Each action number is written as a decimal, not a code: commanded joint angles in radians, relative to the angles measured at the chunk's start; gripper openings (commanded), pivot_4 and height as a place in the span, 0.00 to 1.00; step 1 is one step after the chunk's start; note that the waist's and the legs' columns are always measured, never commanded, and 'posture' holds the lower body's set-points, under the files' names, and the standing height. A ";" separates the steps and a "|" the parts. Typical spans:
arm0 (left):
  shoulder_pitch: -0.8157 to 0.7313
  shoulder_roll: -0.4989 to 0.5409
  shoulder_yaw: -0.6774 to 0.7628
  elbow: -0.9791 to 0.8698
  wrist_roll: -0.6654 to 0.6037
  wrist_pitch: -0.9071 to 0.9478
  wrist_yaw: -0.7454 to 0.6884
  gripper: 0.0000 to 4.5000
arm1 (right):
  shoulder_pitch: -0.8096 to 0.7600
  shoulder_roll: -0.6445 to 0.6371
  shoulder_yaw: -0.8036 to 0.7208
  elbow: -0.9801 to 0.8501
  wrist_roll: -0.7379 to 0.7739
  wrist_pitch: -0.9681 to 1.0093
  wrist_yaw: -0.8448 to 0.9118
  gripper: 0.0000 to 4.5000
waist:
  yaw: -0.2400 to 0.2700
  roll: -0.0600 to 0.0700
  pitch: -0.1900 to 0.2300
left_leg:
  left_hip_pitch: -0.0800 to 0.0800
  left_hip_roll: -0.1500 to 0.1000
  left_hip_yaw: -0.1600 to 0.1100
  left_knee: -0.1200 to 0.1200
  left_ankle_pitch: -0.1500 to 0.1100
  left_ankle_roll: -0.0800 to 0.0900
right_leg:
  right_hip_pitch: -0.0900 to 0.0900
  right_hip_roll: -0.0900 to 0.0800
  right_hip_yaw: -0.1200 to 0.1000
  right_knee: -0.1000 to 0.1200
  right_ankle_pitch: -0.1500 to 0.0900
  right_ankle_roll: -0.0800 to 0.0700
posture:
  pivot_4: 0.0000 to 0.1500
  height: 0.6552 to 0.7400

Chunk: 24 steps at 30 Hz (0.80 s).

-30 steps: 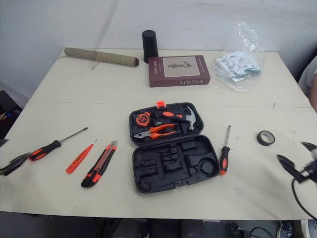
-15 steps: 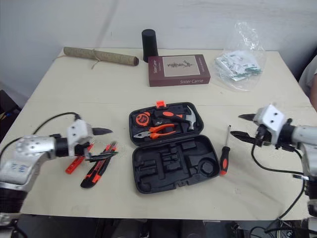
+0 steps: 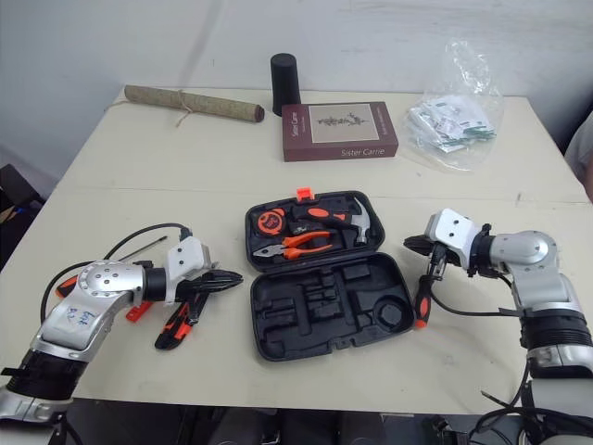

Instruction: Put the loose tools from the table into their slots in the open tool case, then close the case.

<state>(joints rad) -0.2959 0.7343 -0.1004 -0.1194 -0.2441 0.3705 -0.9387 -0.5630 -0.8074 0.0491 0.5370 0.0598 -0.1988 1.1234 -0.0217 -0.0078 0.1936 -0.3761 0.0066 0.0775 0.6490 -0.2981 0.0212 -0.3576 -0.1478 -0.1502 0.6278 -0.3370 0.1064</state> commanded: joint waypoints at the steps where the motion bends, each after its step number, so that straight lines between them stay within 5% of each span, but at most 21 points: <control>1: -0.021 -0.017 -0.022 -0.032 0.001 0.006 -0.012 0.01 | -0.002 0.016 0.010 -0.026 -0.021 -0.009 -0.028 0.00 | 0.000 0.000 0.000 | 0.000 0.000 0.000 0.000 0.000 0.000 | 0.000 0.000 0.000 0.000 0.000 0.000 | 1.00 1.00; 12: -0.087 -0.088 -0.040 -0.021 0.023 0.053 0.039 0.01 | 0.068 0.070 0.033 -0.203 0.026 0.043 0.024 0.00 | 0.001 0.000 0.000 | 0.000 0.000 -0.001 0.000 0.000 0.000 | 0.001 0.000 0.000 0.000 0.000 0.000 | 1.00 1.00; 24: -0.013 -0.057 -0.050 -0.051 0.022 0.074 0.001 0.01 | 0.184 0.074 0.039 -0.429 0.076 0.143 0.081 0.00 | 0.009 0.000 0.000 | 0.000 0.001 -0.001 0.000 0.000 0.000 | 0.001 0.001 0.000 0.000 0.000 0.000 | 1.00 1.00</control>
<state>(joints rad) -0.3349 0.6774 -0.1254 -0.1438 -0.2219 0.4370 -0.9196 -0.3863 -0.7447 0.0725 0.2050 0.0825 -0.0551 1.1822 -0.0130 -0.0078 0.1935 -0.3758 0.0078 0.0764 0.6490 -0.2981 0.0211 -0.3569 -0.1468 -0.1498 0.6276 -0.3371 0.1063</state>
